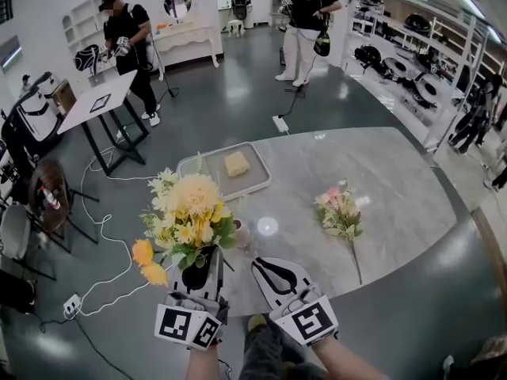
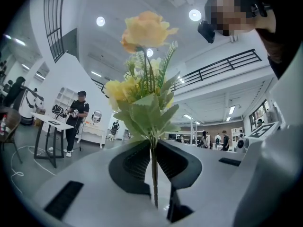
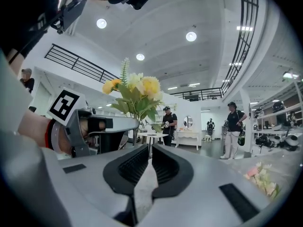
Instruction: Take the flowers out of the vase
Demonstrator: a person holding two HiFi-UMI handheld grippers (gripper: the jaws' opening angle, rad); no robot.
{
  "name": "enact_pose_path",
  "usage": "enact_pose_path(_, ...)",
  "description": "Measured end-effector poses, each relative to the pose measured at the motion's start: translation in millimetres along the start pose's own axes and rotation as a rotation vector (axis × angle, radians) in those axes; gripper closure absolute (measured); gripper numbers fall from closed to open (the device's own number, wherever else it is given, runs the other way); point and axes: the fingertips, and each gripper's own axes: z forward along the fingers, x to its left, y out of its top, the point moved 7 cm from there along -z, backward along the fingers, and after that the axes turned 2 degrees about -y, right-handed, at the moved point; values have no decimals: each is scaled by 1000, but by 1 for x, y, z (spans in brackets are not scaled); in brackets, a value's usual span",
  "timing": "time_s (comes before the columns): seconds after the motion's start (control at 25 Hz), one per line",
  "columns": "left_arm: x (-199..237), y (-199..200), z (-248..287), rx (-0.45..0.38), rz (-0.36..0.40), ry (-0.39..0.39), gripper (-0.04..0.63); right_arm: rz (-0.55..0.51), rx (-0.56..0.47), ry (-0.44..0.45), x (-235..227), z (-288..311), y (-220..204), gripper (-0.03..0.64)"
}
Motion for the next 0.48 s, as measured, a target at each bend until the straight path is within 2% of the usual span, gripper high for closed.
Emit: enact_pose_path(0.48, -45, -9, -53, 2, 1, 33, 543, 6, -4, 25, 25, -47, 5, 581)
